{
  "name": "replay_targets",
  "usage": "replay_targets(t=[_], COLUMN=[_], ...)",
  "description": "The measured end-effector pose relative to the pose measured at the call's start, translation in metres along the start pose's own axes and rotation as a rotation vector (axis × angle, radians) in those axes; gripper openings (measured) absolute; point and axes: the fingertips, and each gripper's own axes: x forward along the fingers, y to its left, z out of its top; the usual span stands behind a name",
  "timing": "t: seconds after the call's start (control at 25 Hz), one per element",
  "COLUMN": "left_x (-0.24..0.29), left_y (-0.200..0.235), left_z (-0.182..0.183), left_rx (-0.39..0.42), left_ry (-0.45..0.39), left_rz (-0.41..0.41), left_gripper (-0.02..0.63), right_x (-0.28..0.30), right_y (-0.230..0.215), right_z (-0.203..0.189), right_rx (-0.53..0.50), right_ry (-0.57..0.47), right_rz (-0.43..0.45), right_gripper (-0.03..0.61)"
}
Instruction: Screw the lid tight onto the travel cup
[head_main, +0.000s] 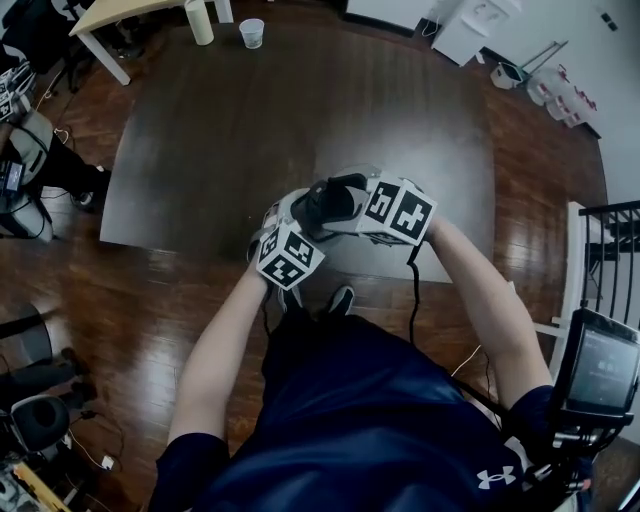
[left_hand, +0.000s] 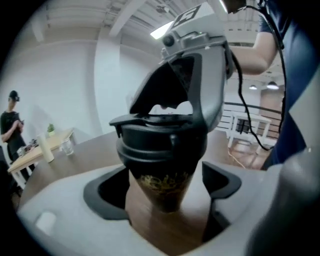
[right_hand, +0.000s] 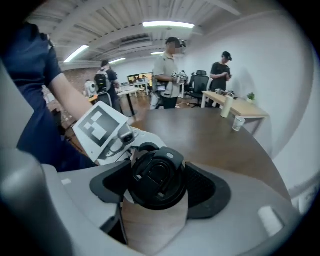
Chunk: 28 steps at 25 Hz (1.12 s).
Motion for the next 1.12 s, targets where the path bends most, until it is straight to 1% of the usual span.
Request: replay_targets(t=[0.04, 0.08, 0.12, 0.16, 0.2, 0.28, 0.4, 0.44, 0.48, 0.52, 0.56, 0.64, 0.76, 0.84, 0.92, 1.0, 1.04, 1.12], left_x=[0.002, 0.004, 0.004, 0.005, 0.004, 0.004, 0.004, 0.005, 0.005, 0.006, 0.005, 0.001, -0.005, -0.003, 0.002, 0.006, 0.007, 0.007], left_y=[0.001, 0.002, 0.003, 0.005, 0.005, 0.005, 0.008, 0.009, 0.009, 0.009, 0.008, 0.004, 0.004, 0.007, 0.008, 0.011, 0.013, 0.014], left_z=[0.002, 0.004, 0.006, 0.007, 0.007, 0.006, 0.007, 0.007, 0.007, 0.008, 0.009, 0.008, 0.005, 0.006, 0.008, 0.011, 0.013, 0.014], left_rx=[0.016, 0.024, 0.023, 0.013, -0.006, -0.056, -0.131, -0.150, -0.163, -0.169, -0.167, -0.127, -0.007, 0.032, 0.030, -0.007, -0.027, -0.058], left_ry=[0.000, -0.003, -0.007, -0.013, -0.022, -0.039, -0.042, -0.036, -0.032, -0.031, -0.035, -0.047, -0.050, -0.043, -0.038, -0.049, -0.058, -0.073], left_rz=[-0.022, -0.024, -0.010, 0.016, 0.048, 0.128, 0.266, 0.300, 0.321, 0.324, 0.307, 0.233, 0.124, 0.063, 0.009, -0.008, 0.002, 0.047], left_gripper=[0.457, 0.453, 0.433, 0.405, 0.403, 0.402, 0.402, 0.402, 0.403, 0.405, 0.405, 0.417, 0.439, 0.439, 0.439, 0.427, 0.394, 0.391], right_x=[-0.001, -0.002, -0.003, -0.003, -0.003, -0.003, -0.006, -0.008, -0.009, -0.010, -0.010, -0.008, -0.005, -0.006, -0.006, -0.007, -0.006, -0.007], right_y=[0.000, -0.001, -0.002, -0.003, -0.004, -0.006, -0.012, -0.013, -0.014, -0.015, -0.016, -0.016, -0.016, -0.017, -0.017, -0.020, -0.022, -0.025], right_z=[0.001, 0.002, 0.002, 0.002, 0.001, -0.005, -0.012, -0.013, -0.014, -0.014, -0.014, -0.013, -0.010, -0.007, -0.002, -0.004, -0.006, -0.010], right_rx=[-0.021, -0.026, -0.015, 0.010, 0.046, 0.148, 0.335, 0.384, 0.417, 0.431, 0.432, 0.401, 0.283, 0.189, 0.126, 0.106, 0.113, 0.161], right_ry=[-0.013, -0.024, -0.033, -0.038, -0.043, -0.062, -0.126, -0.151, -0.169, -0.179, -0.180, -0.176, -0.179, -0.183, -0.181, -0.165, -0.159, -0.166], right_rz=[0.036, 0.057, 0.059, 0.041, 0.006, -0.107, -0.351, -0.422, -0.470, -0.492, -0.489, -0.436, -0.307, -0.219, -0.144, -0.101, -0.097, -0.130], right_gripper=[0.341, 0.341, 0.341, 0.341, 0.341, 0.341, 0.341, 0.341, 0.341, 0.341, 0.341, 0.341, 0.339, 0.339, 0.339, 0.339, 0.339, 0.339])
